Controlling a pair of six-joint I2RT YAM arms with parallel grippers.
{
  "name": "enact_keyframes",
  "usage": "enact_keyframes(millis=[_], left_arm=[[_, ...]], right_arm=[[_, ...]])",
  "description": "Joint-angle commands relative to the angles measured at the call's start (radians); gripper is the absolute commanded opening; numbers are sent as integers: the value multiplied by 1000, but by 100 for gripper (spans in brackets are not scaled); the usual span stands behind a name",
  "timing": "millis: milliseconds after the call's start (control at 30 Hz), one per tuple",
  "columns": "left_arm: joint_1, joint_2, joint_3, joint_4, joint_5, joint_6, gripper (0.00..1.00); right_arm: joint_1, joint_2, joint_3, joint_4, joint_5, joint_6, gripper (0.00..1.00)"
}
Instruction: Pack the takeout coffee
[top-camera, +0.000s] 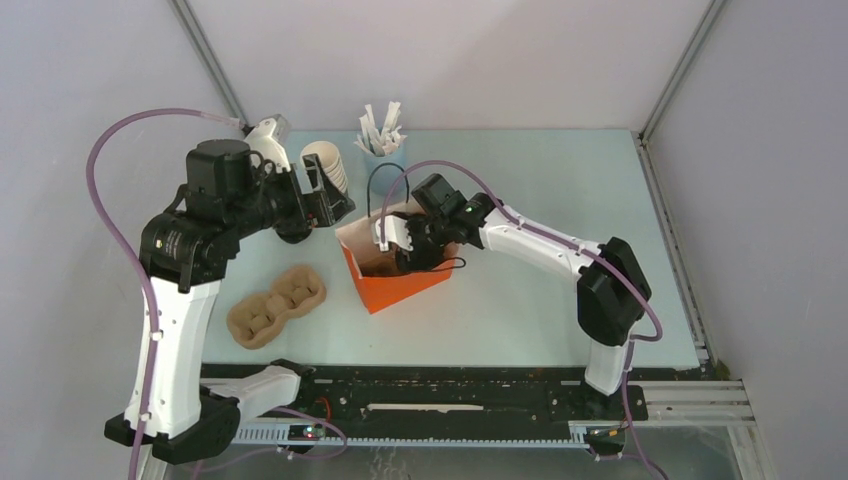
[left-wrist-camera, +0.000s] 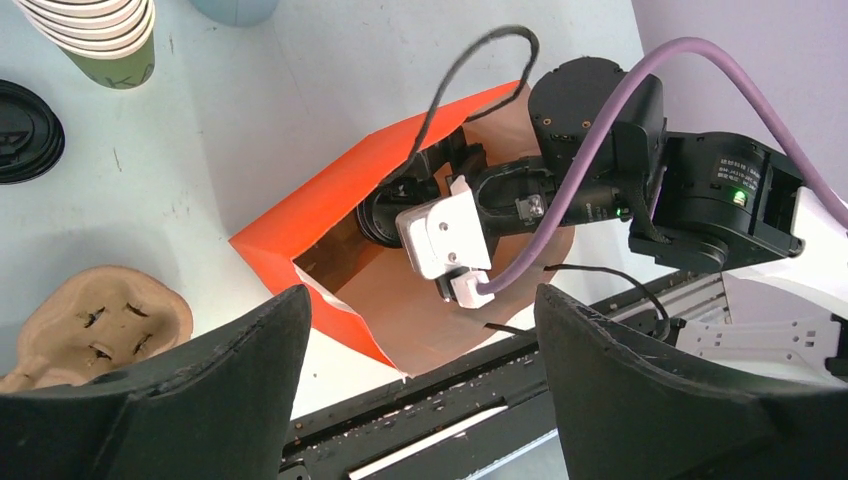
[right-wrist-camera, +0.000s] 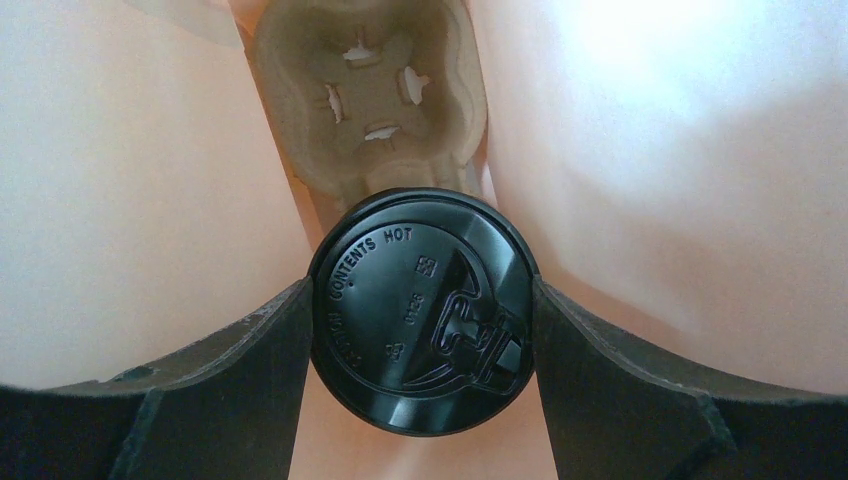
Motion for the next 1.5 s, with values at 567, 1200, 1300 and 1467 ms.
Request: enact_keyframes(millis=[567, 1200, 1300, 1467], left_arm=[[12, -7, 8, -2, 25, 17, 88], [16, -27, -18, 12, 48, 0, 88], [17, -30, -23, 12, 48, 2, 88], [20, -30, -24, 10, 48, 5, 88]], right_arm=[[-34, 124, 82, -175, 142, 112, 78], [-50, 178, 179, -208, 8, 271, 71], [-70, 183, 143, -208, 9, 278, 70], [-110, 175, 67, -203, 20, 289, 69]])
